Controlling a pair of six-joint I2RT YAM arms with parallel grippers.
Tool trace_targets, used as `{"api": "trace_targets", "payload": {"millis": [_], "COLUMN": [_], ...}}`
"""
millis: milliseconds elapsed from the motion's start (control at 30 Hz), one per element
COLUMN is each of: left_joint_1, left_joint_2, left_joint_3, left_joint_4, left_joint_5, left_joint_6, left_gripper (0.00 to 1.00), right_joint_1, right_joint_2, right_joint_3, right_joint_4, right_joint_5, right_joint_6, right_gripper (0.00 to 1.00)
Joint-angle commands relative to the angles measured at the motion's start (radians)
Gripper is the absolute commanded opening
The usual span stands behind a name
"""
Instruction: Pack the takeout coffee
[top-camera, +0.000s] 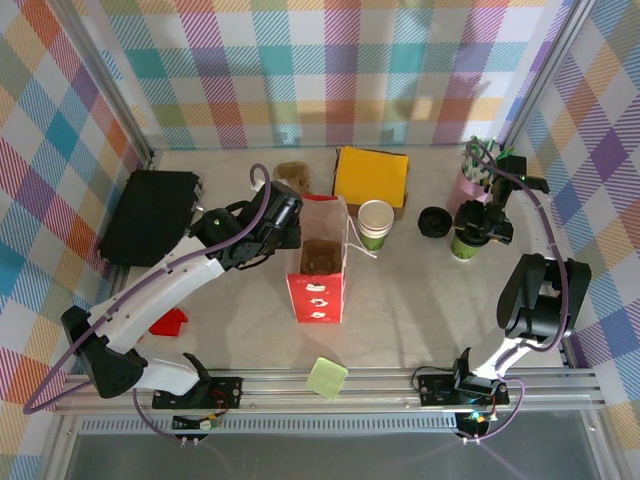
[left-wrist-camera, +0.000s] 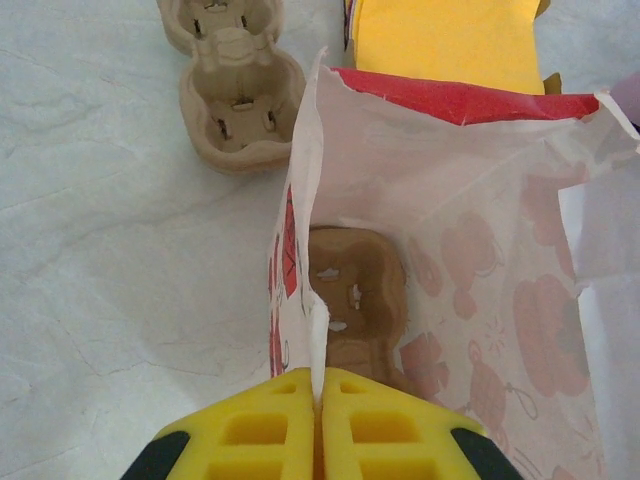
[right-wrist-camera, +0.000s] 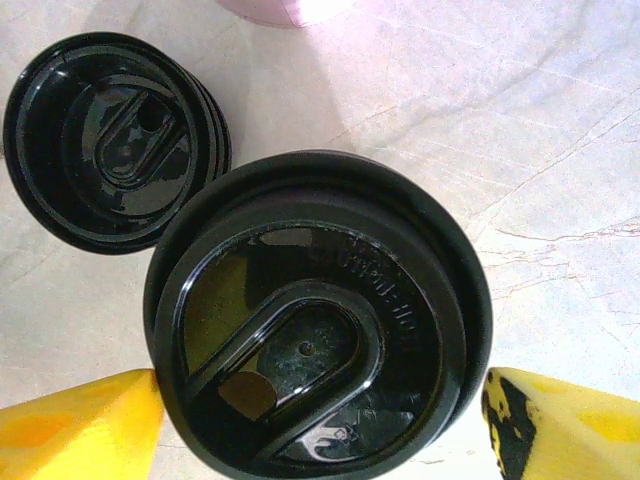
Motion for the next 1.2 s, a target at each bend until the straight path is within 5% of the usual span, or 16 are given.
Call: {"api": "trace_targets", "payload": {"millis": [0, 1167], "left_joint_1": [0.011, 0.026], "left_joint_2": [-0.004, 0.028], "left_joint_3": [-0.022, -0.031], "left_joint_4": [-0.002, 0.01], "left_joint_5": [0.016, 0.063], "left_joint_6": [0.004, 0.028], "left_gripper": [0.09, 0.06], "right_joint_1": [0.003, 0.038], "right_joint_2": [0.02, 0.069], "right_joint_3": [0.035, 0.047], "right_joint_4": [-0.023, -0.024], "right_joint_5": [0.01, 0.068], "right_joint_6": [-0.01, 0.0], "right_gripper": [0.82, 0.79]}}
